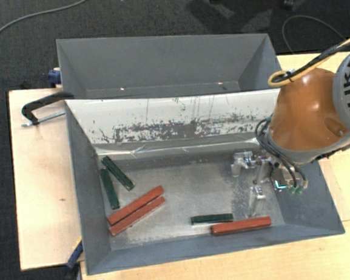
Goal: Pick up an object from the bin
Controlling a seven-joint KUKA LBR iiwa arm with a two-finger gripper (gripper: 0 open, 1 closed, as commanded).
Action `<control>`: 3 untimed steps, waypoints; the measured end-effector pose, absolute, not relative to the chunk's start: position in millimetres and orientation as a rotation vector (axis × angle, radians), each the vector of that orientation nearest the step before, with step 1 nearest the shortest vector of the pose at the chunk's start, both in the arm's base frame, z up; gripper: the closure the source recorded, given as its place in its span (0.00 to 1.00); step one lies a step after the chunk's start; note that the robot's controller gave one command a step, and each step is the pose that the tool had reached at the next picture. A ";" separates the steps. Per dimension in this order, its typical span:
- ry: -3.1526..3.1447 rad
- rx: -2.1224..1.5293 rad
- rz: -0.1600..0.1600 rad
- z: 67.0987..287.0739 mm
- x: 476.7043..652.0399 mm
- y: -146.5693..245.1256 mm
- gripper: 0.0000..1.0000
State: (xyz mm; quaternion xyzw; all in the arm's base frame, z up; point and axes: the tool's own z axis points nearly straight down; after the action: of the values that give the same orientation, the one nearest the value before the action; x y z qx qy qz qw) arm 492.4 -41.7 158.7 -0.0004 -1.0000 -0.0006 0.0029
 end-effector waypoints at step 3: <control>-3.141 0.151 0.000 78.0 528.5 200.3 1.00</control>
Offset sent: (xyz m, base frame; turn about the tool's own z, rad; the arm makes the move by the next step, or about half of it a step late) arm 0.0047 0.1207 -0.0536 -0.0088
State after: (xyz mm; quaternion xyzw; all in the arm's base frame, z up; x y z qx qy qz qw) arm 528.5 200.3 78.0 0.0482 -0.9988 -0.0001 -0.0013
